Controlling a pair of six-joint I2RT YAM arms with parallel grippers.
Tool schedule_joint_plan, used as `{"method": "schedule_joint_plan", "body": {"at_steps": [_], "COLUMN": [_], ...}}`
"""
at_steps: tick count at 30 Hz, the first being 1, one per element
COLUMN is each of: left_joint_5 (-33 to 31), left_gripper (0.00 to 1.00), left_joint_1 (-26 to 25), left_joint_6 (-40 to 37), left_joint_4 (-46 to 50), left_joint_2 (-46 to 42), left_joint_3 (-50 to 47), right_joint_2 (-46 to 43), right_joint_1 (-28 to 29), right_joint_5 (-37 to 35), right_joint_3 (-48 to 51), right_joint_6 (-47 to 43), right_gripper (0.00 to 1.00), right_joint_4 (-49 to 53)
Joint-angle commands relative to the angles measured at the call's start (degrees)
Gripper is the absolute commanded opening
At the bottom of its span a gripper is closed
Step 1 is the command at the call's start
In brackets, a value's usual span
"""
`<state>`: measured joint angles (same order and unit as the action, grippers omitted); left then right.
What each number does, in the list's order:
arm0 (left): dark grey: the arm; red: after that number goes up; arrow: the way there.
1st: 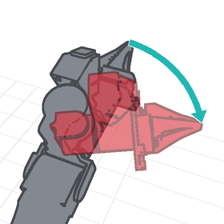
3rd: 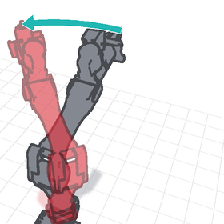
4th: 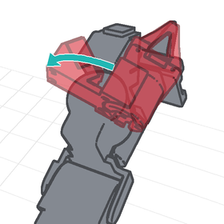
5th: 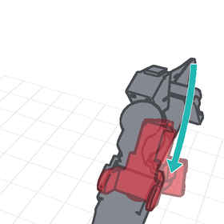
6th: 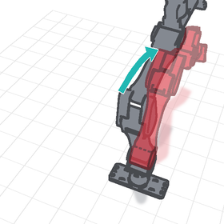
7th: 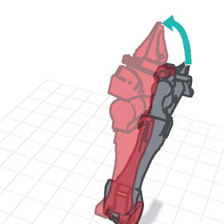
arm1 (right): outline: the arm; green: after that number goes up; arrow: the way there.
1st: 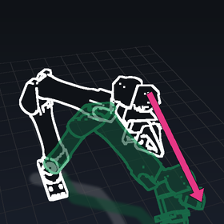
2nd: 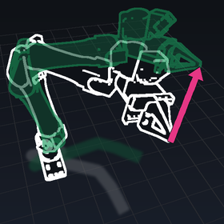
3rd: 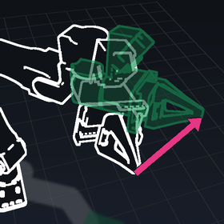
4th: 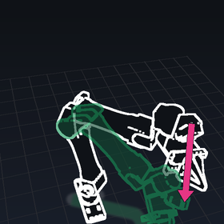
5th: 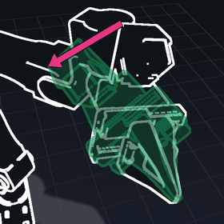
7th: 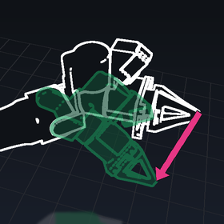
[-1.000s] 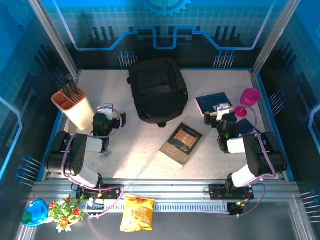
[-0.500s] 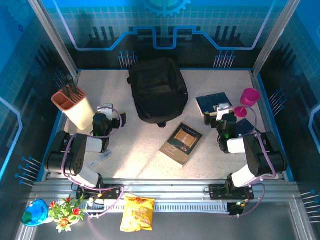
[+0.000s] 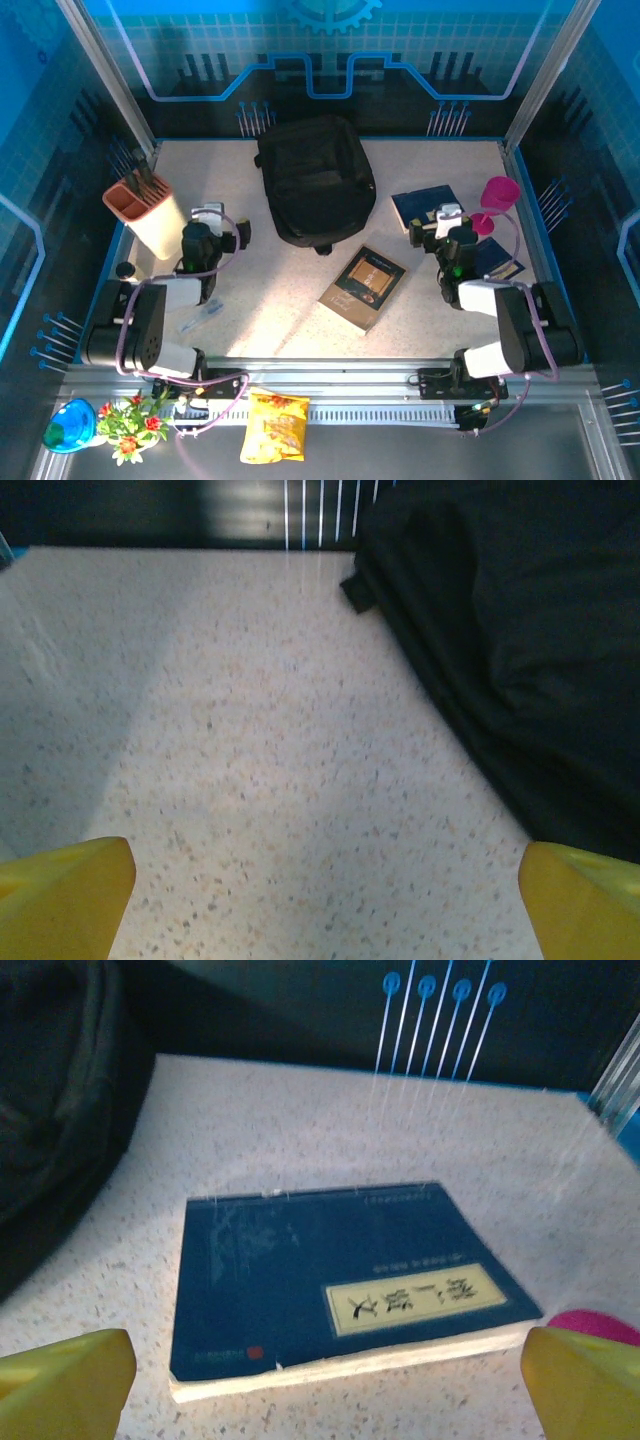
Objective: Pack the student bag
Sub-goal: Move the student bag to the top-center of the table.
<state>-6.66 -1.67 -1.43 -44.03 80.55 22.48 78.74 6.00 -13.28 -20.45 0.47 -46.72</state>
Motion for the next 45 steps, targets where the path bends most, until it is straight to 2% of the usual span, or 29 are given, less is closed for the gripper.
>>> {"method": "schedule_joint_plan", "body": {"at_steps": [1, 5, 9, 12, 15, 19, 22, 25, 30, 33, 36, 40, 45], "left_joint_5": [-2.1, -2.0, -1.5, -1.0, 3.6, 9.8, 16.2, 17.2, 17.6, 16.7, 15.2, 11.0, 4.5], "left_gripper": [0.99, 0.99, 0.99, 0.99, 0.99, 0.99, 0.99, 0.99, 0.99, 0.99, 0.99, 0.99, 0.99], "left_joint_1": [-0.6, -1.4, -3.4, -4.1, -4.4, -5.2, -6.7, -9.5, -12.8, -14.2, -14.4, -14.4, -14.3], "left_joint_6": [0.6, 5.1, 12.1, 20.2, 25.6, 31.1, 33.3, 32.9, 33.3, 33.5, 33.4, 32.3, 31.2], "left_joint_4": [5.2, 10.2, 19.7, 26.5, 32.7, 36.8, 36.2, 37.0, 36.8, 36.7, 38.0, 40.9, 44.4], "left_joint_2": [-5.2, -11.9, -17.7, -20.4, -20.7, -18.3, -15.0, -11.8, -7.7, -7.3, -7.5, -8.7, -10.5], "left_joint_3": [1.8, 3.5, 7.4, 10.3, 13.5, 16.6, 17.6, 18.8, 19.4, 19.4, 19.3, 18.9, 19.1], "right_joint_2": [-5.3, -9.9, -10.5, -8.2, -4.1, 4.6, 12.2, 20.0, 30.9, 35.8, 38.7, 39.6, 38.7], "right_joint_1": [2.4, 5.3, 7.5, 7.8, 7.9, 8.0, 8.2, 9.2, 12.3, 15.8, 20.5, 27.2, 35.5], "right_joint_5": [-3.5, -3.7, -0.2, 5.1, 11.1, 14.8, 18.3, 21.4, 20.3, 15.4, 10.0, 4.6, 4.0], "right_joint_3": [-3.4, -10.0, -18.4, -23.5, -28.2, -36.9, -42.3, -48.2, -57.0, -61.4, -63.9, -63.6, -61.3], "right_joint_6": [-1.9, 1.5, 11.8, 18.0, 22.6, 26.6, 28.2, 29.3, 31.7, 32.2, 32.7, 35.5, 40.4], "right_gripper": [1.0, 1.0, 1.0, 1.0, 1.0, 0.99, 0.93, 0.85, 0.72, 0.6, 0.55, 0.53, 0.54], "right_joint_4": [7.5, 21.6, 38.9, 47.2, 53.0, 61.7, 64.2, 65.6, 66.8, 68.3, 69.9, 69.6, 66.6]}}
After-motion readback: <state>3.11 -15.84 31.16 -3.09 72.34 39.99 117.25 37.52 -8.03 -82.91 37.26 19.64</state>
